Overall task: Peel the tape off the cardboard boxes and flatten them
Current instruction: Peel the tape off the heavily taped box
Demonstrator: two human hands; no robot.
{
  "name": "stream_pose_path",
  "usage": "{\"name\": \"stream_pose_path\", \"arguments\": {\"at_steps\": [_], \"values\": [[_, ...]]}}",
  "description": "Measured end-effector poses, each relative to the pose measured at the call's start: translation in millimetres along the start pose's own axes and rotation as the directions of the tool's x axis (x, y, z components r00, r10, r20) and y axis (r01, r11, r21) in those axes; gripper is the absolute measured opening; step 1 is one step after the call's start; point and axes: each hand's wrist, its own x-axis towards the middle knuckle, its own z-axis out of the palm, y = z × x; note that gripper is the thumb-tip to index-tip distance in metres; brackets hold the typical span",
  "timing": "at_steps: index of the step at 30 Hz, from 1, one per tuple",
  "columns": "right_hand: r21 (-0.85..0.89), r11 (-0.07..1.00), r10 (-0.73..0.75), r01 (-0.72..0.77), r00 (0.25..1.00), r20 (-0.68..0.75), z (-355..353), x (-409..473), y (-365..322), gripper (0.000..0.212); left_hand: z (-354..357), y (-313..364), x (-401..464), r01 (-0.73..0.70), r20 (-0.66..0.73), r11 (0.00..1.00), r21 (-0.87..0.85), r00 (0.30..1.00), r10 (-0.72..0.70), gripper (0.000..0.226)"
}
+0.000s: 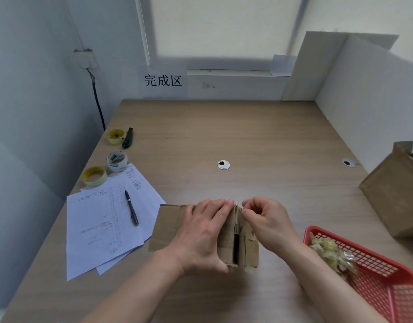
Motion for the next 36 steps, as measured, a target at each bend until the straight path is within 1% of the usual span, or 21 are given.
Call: {"name": "stream_pose_path", "arguments": {"at_steps": [2,5,7,8,10,12,16,18,21,24,27,31,32,34,36], "values": [[-0.010,1.000,-0.003,0.003,1.000,-0.015,1,-2,4,0.017,2,1,-2,-0.013,-0.003,1.000,0.000,1.000,0.013,0.133],[-0.107,0.994,-0.010,0.005,0.999,-0.051,5,-1,9,0.020,6,3,-3,-0.030,0.004,1.000,0.007,1.000,0.030,0.131],[-0.124,0.992,0.005,-0.010,0.999,-0.042,8,0,12,0.021,8,4,-5,-0.027,0.021,1.000,0.012,0.999,0.027,0.130],[-0.102,0.994,0.021,-0.024,0.999,-0.033,9,0,13,0.021,9,4,-5,-0.025,0.029,1.000,0.016,0.999,0.025,0.130],[-0.004,0.999,0.050,-0.050,0.999,-0.006,8,-3,16,0.018,9,3,-6,-0.021,0.041,1.000,0.019,0.999,0.020,0.131],[0.072,0.997,0.039,-0.041,0.999,0.025,4,-7,16,0.015,8,0,-8,-0.021,0.043,1.000,0.019,0.999,0.020,0.131],[0.068,0.996,-0.053,0.050,0.997,0.049,2,-12,11,0.014,4,-3,-11,-0.020,0.042,1.000,0.010,0.999,0.020,0.131],[0.032,0.996,-0.083,0.082,0.996,0.044,3,-13,8,0.014,3,-2,-13,-0.018,0.029,1.000,0.009,0.999,0.018,0.131],[-0.016,0.996,-0.083,0.084,0.995,0.055,5,-14,3,0.006,5,-2,-17,-0.007,0.022,1.000,-0.006,1.000,0.007,0.131],[-0.080,0.991,-0.095,0.103,0.991,0.095,7,-14,0,0.016,3,-3,-17,-0.008,0.030,1.000,-0.013,1.000,0.008,0.132],[-0.140,0.976,-0.156,0.166,0.984,0.083,10,-13,-2,0.022,-1,-5,-17,-0.022,0.056,1.000,-0.011,0.998,0.022,0.131],[-0.308,0.922,-0.214,0.237,0.971,0.105,14,-9,1,0.009,-4,-7,-19,-0.045,0.046,0.999,-0.022,0.998,0.046,0.117],[-0.327,0.913,-0.216,0.242,0.970,0.113,13,-9,2,0.008,-4,-7,-20,-0.054,0.040,0.998,-0.029,0.998,0.055,0.114],[-0.283,0.938,-0.170,0.199,0.978,0.121,11,-9,6,0.011,-2,-6,-23,-0.073,0.028,0.996,-0.050,0.997,0.074,0.107],[-0.158,0.983,-0.075,0.094,0.989,0.127,8,-9,11,0.012,-1,-4,-23,-0.101,0.011,0.993,-0.060,0.995,0.102,0.099]]}}
